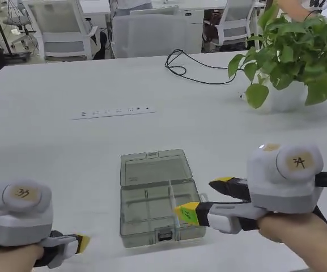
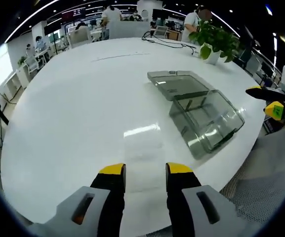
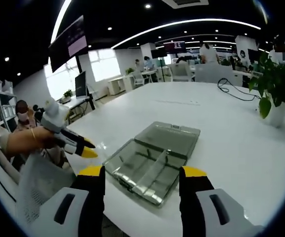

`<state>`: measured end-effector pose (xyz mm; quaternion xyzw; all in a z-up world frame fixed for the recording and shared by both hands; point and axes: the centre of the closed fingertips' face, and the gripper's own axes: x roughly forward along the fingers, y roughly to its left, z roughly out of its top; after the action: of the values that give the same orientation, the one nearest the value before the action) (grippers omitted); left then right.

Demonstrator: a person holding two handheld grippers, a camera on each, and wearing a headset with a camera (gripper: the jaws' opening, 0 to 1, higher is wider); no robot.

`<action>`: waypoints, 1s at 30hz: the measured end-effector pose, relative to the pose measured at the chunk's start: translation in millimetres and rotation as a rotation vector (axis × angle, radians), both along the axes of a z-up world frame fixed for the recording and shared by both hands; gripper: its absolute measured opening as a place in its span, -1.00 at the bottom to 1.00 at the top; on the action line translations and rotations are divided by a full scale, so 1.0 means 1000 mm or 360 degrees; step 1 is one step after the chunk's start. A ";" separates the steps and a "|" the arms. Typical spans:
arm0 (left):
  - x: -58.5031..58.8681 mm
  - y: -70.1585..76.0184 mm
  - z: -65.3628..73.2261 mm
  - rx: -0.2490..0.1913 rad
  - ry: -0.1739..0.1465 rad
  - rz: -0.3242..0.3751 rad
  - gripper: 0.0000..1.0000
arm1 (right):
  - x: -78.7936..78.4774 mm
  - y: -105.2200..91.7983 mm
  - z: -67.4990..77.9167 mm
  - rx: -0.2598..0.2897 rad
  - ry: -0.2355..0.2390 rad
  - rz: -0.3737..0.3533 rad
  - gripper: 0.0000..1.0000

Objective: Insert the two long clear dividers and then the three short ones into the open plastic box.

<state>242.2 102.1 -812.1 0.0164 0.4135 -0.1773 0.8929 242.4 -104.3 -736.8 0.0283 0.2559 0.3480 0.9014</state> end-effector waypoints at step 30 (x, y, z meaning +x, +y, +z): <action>-0.008 -0.073 0.074 -0.0435 -0.0512 -0.0141 -0.39 | 0.008 0.088 0.029 0.0606 0.0175 -0.0030 -0.39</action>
<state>234.4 28.7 -737.7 -0.0585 0.2366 -0.2657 0.9327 250.0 -16.0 -707.5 0.2197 0.2342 0.3795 0.8677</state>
